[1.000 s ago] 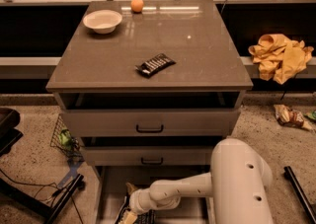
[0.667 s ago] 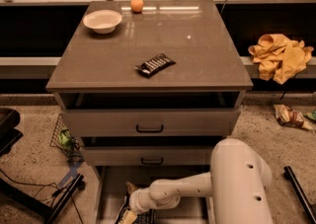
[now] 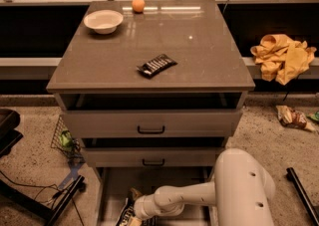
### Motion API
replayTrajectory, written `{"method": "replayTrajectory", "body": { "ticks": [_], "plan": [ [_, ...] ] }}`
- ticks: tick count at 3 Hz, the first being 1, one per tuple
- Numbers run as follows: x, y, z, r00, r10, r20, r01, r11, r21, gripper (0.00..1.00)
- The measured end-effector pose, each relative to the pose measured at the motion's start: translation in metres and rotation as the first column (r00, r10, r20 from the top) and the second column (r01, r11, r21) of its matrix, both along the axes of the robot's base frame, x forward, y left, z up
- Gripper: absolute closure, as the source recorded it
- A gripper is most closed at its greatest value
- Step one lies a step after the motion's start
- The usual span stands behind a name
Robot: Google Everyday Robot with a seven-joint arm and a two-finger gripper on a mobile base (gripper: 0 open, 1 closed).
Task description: Pick blue chip bag from bottom drawer and place on counter
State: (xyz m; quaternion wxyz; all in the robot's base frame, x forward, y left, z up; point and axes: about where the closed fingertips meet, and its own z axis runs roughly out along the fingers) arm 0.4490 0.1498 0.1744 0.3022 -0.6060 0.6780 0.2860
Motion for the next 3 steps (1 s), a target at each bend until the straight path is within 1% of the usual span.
{"method": "replayTrajectory", "body": {
  "ticks": [1, 3],
  "plan": [
    [0.0065, -0.0117, -0.0229, 0.9999, -0.014, -0.007, 0.014, 1.000, -0.008, 0.18],
    [0.0068, -0.0109, -0.0264, 0.9998, -0.015, -0.010, 0.015, 1.000, -0.007, 0.64]
  ]
}}
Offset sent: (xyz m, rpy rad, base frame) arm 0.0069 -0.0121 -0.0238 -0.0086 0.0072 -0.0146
